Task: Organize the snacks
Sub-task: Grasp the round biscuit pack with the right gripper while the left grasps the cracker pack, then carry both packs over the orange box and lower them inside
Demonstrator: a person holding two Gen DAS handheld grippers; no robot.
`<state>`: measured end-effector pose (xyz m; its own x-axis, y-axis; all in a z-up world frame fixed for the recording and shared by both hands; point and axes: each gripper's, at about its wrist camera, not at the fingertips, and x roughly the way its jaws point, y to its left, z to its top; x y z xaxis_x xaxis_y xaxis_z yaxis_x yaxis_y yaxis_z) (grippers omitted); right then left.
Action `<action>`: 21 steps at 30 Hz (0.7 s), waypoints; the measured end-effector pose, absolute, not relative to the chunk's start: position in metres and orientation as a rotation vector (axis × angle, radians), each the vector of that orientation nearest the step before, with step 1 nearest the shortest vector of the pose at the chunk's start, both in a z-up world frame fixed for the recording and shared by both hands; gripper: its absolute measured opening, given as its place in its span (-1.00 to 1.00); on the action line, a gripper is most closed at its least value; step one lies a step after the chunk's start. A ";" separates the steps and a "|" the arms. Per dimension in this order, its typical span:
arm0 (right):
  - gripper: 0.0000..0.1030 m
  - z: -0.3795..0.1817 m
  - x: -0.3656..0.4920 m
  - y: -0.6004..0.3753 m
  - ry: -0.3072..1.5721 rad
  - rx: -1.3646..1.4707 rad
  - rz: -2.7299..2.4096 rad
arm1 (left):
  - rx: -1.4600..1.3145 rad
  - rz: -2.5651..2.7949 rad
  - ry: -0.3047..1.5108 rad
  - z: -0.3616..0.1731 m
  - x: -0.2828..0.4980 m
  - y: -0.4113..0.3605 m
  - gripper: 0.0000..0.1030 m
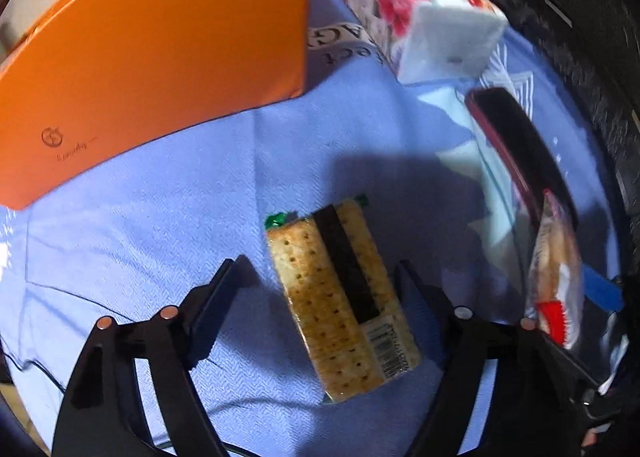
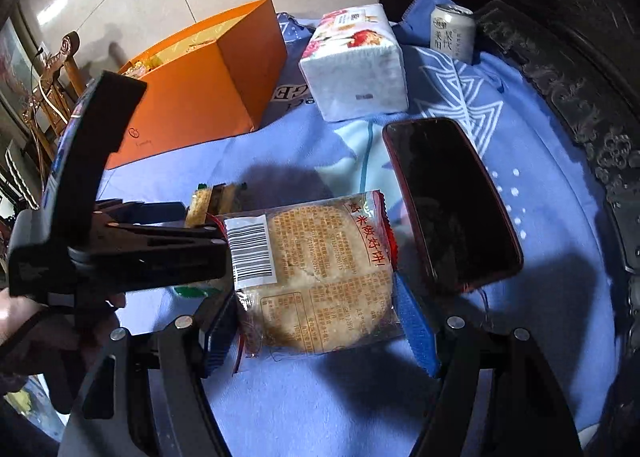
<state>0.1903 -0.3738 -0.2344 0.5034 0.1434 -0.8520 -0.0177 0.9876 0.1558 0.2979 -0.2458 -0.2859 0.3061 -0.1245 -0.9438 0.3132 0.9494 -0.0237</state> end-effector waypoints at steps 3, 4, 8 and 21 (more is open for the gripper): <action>0.42 -0.235 0.187 -0.374 1.041 0.138 0.096 | 0.205 -0.289 1.212 -0.286 0.294 -0.250 0.35; 0.42 -0.235 0.186 -0.374 1.040 0.142 0.096 | 0.212 -0.292 1.203 -0.286 0.292 -0.251 0.23; 0.42 -0.234 0.187 -0.374 1.035 0.146 0.103 | 0.219 -0.317 1.178 -0.284 0.284 -0.251 0.00; 0.42 -0.231 0.187 -0.358 1.025 0.089 0.149 | 0.126 -0.292 1.165 -0.272 0.270 -0.202 -0.09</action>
<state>0.1868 -0.3578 -0.2307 0.5101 0.1653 -0.8441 -0.0824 0.9862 0.1434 0.2701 -0.2022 -0.2717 0.3627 -0.1609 -0.9179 0.2909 0.9553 -0.0525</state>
